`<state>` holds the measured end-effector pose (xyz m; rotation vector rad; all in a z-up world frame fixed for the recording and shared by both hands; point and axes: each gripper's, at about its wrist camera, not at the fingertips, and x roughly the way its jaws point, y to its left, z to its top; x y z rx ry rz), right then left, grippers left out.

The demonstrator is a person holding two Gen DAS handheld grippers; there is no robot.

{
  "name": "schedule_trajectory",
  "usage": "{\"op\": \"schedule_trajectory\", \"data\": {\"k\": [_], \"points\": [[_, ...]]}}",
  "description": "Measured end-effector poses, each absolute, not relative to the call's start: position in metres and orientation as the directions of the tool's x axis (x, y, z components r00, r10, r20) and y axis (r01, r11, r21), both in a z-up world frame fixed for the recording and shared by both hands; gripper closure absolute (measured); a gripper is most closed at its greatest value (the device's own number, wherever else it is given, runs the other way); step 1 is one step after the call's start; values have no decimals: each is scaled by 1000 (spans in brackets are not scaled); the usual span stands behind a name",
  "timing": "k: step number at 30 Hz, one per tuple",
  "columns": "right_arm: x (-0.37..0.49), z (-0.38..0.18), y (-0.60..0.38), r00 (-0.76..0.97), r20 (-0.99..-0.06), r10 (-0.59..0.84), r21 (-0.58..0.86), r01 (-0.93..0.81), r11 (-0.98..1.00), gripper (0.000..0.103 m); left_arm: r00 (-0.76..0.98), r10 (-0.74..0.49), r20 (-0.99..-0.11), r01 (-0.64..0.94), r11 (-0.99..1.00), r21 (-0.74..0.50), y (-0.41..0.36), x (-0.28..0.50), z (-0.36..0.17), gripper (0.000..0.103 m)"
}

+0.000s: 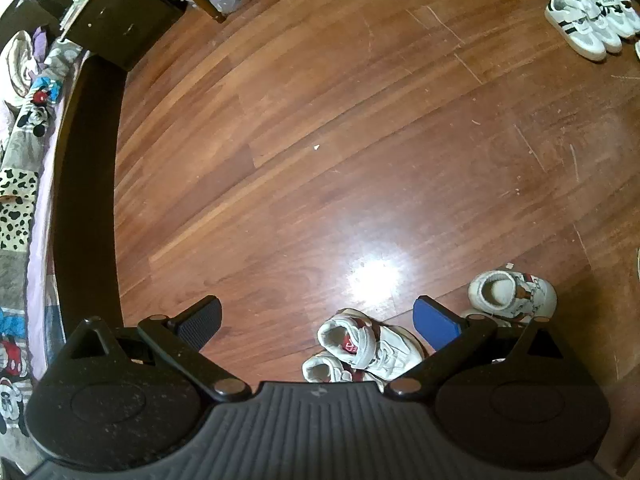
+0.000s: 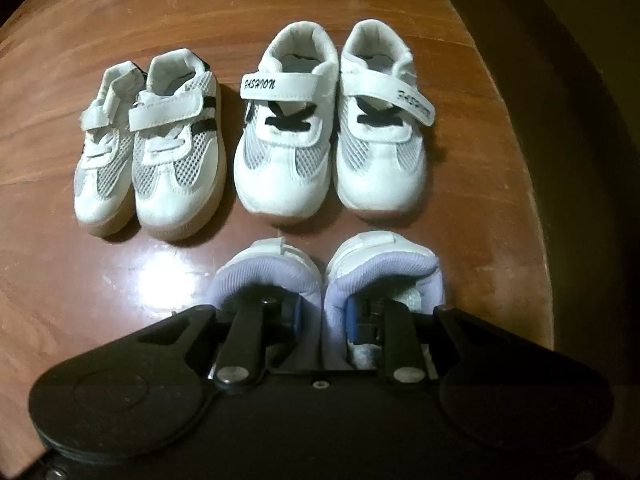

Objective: Organize scattered shoes
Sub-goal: 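Carry the lavender-lined pair with the right tool in front of the placed pairs and release, then grasp a pair of white red-lined sneakers with the right tool and lift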

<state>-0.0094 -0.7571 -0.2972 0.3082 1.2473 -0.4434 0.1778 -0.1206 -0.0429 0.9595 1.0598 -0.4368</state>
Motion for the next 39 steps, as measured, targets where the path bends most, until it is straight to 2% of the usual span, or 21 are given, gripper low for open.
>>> {"op": "schedule_trajectory", "data": {"k": [2, 3, 9, 15, 21, 25, 31, 39], "points": [[-5, -302, -761, 228, -961, -157, -23, 496, 868, 79, 452, 130, -882, 716, 536, 446, -122, 179, -45, 0], [-3, -304, -763, 218, -963, -158, -28, 503, 864, 72, 451, 129, -883, 717, 537, 445, -124, 179, -45, 0], [-13, -300, -778, 225, -963, -146, 6, 561, 828, 55, 461, 88, -883, 719, 546, 429, -133, 181, -38, 0], [-61, -264, -776, 346, -929, -133, 109, 598, 794, 50, 482, 37, -875, 716, 559, 418, -137, 175, -25, 1], [-104, -248, -753, 359, -923, -136, 124, 614, 779, 48, 519, -6, -855, 679, 610, 408, -117, 167, -1, 1], [-100, -243, -721, 354, -929, -110, 128, 584, 802, 48, 550, -1, -835, 645, 635, 424, -93, 161, 14, 0], [-34, -236, -634, 376, -927, -7, 159, 407, 900, 48, 579, 61, -813, 594, 651, 472, -44, 151, 26, 1], [112, -207, -445, 360, -906, 224, 220, -51, 974, 48, 604, 97, -791, 547, 672, 500, 9, 136, 46, 1]]}}
